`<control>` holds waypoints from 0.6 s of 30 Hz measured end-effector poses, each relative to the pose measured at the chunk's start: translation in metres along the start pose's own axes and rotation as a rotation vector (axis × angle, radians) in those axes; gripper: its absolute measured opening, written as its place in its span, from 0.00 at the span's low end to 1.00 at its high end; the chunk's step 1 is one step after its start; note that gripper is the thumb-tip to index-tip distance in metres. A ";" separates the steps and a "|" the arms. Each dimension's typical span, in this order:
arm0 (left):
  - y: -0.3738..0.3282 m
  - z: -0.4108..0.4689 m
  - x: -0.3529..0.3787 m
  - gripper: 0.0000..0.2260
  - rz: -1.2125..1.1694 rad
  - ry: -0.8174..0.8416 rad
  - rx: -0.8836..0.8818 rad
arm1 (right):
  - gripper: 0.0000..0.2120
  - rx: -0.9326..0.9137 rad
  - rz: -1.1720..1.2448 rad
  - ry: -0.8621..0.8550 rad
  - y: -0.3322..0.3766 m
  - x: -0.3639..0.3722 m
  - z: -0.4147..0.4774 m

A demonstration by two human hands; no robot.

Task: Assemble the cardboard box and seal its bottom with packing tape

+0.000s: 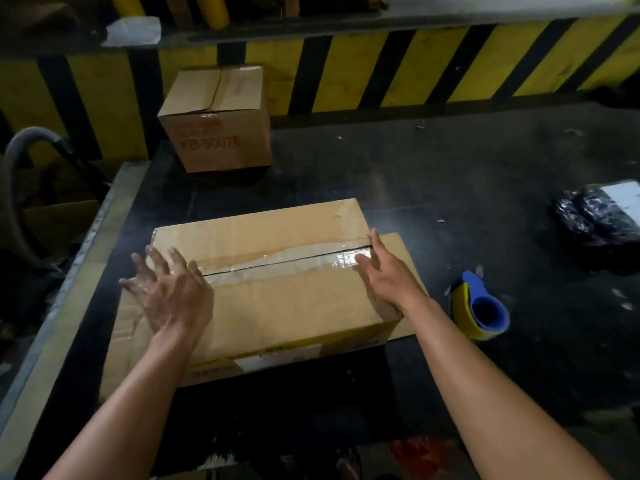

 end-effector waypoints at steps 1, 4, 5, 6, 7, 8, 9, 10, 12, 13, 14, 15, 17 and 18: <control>-0.025 -0.003 0.000 0.24 -0.017 -0.017 0.087 | 0.34 0.000 -0.006 -0.005 -0.003 -0.003 -0.003; -0.114 -0.029 0.018 0.25 -0.102 0.120 0.496 | 0.33 0.026 -0.008 -0.051 -0.024 -0.011 -0.014; -0.141 -0.041 0.027 0.26 -0.103 0.185 0.607 | 0.33 0.048 -0.019 -0.081 -0.035 -0.016 -0.018; -0.165 -0.052 0.035 0.27 -0.093 0.236 0.685 | 0.32 0.073 -0.054 -0.120 -0.049 -0.021 -0.021; -0.185 -0.062 0.041 0.28 -0.074 0.272 0.730 | 0.31 0.104 -0.105 -0.166 -0.065 -0.028 -0.027; -0.201 -0.070 0.047 0.29 -0.048 0.300 0.751 | 0.30 0.144 -0.152 -0.218 -0.081 -0.035 -0.033; -0.213 -0.075 0.052 0.29 -0.015 0.318 0.760 | 0.30 0.195 -0.190 -0.266 -0.099 -0.041 -0.039; -0.221 -0.080 0.058 0.30 0.022 0.334 0.759 | 0.28 0.255 -0.223 -0.306 -0.117 -0.046 -0.046; -0.227 -0.084 0.068 0.30 0.085 0.347 0.744 | 0.27 0.376 -0.301 -0.348 -0.150 -0.050 -0.057; -0.227 -0.084 0.071 0.30 0.100 0.348 0.734 | 0.27 0.426 -0.338 -0.341 -0.164 -0.051 -0.061; -0.227 -0.084 0.073 0.31 0.103 0.348 0.724 | 0.27 0.465 -0.363 -0.322 -0.176 -0.050 -0.063; -0.227 -0.083 0.074 0.31 0.103 0.346 0.719 | 0.27 0.491 -0.383 -0.304 -0.185 -0.049 -0.064; -0.227 -0.082 0.076 0.31 0.104 0.351 0.715 | 0.24 0.511 -0.424 -0.281 -0.198 -0.046 -0.064; -0.227 -0.081 0.077 0.31 0.104 0.359 0.715 | 0.22 0.517 -0.446 -0.278 -0.202 -0.044 -0.062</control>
Point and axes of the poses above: each hand's wrist, its own z-axis towards the middle knuckle, its own x-axis out of the palm, y = z × x, the point moved 4 cm from there along z, towards the middle knuckle, and after that the axes turned 9 degrees about y, right-handed, at the moved point
